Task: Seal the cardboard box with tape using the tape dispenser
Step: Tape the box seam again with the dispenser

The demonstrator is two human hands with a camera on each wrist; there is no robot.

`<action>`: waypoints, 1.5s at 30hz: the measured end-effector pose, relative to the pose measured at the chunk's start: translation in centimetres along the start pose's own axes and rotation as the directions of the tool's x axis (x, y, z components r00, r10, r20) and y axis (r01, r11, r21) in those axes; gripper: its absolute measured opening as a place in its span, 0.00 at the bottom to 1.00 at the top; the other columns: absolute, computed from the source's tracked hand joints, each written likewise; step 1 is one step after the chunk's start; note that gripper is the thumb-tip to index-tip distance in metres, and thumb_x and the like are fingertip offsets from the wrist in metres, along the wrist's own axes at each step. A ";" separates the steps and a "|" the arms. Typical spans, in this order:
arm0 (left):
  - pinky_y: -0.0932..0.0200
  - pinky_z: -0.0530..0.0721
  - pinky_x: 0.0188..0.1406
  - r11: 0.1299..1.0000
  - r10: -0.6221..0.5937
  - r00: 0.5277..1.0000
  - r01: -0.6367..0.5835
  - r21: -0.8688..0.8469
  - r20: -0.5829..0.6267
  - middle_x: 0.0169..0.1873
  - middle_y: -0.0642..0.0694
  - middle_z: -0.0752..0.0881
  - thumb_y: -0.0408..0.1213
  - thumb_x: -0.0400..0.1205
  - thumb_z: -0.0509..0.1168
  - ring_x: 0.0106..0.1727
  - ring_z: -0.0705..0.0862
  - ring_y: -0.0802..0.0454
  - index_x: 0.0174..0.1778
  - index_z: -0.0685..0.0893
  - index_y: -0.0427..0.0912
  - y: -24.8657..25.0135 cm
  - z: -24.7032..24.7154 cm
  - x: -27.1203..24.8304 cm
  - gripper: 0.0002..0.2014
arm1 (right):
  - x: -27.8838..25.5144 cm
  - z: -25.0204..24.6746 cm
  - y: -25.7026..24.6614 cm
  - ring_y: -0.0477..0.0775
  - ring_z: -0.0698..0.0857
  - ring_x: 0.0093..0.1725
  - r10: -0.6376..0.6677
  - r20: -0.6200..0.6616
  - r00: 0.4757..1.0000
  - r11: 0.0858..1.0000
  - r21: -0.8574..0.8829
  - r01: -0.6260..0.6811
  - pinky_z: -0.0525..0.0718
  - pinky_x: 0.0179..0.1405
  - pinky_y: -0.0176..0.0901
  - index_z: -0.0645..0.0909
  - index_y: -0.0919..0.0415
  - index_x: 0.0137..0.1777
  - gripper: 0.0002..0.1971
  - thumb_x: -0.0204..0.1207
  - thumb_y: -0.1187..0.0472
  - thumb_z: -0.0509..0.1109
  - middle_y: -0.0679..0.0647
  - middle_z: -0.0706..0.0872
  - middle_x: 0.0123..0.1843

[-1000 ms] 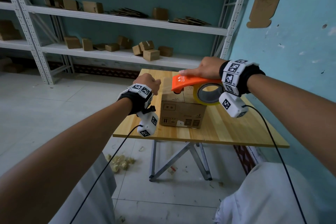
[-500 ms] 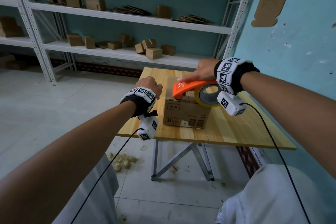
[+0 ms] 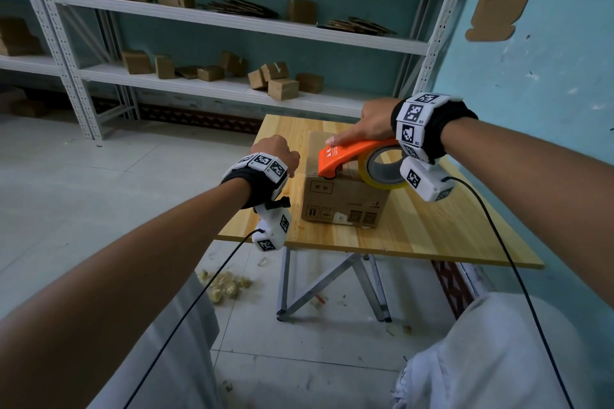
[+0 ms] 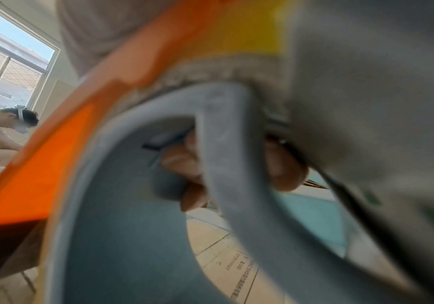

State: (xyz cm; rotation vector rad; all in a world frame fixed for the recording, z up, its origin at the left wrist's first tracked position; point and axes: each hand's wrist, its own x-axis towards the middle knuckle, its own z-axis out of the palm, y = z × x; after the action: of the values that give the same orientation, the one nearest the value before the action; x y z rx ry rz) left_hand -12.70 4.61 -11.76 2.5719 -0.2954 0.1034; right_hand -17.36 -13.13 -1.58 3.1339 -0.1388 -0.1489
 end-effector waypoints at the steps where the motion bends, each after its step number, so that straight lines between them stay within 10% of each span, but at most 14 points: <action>1: 0.63 0.76 0.26 1.000 0.001 1.000 -0.001 -0.003 0.001 0.24 0.49 0.83 0.39 0.80 0.61 0.30 0.83 0.47 0.24 0.81 0.41 0.0 -0.1 0.0 0.18 | 0.0 0.0 0.0 0.51 0.80 0.30 -0.001 0.005 1.000 1.000 0.005 0.001 0.77 0.36 0.42 0.82 0.56 0.35 0.36 0.58 0.19 0.68 0.51 0.83 0.31; 45: 0.62 0.77 0.29 0.997 0.009 1.000 -0.009 0.073 -0.001 0.24 0.50 0.83 0.38 0.78 0.60 0.26 0.80 0.53 0.37 0.86 0.38 -0.3 0.2 0.6 0.12 | 1.1 -0.3 -1.3 0.53 0.82 0.32 -0.011 0.047 0.999 0.995 -0.096 0.016 0.77 0.36 0.43 0.81 0.57 0.34 0.34 0.59 0.22 0.71 0.52 0.84 0.30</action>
State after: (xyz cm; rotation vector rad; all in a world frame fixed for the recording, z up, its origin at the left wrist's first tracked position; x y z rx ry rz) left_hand -12.01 4.66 -12.04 2.6429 -0.3078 0.1213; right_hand -16.09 -11.94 -1.39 3.0372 -0.1069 -0.2219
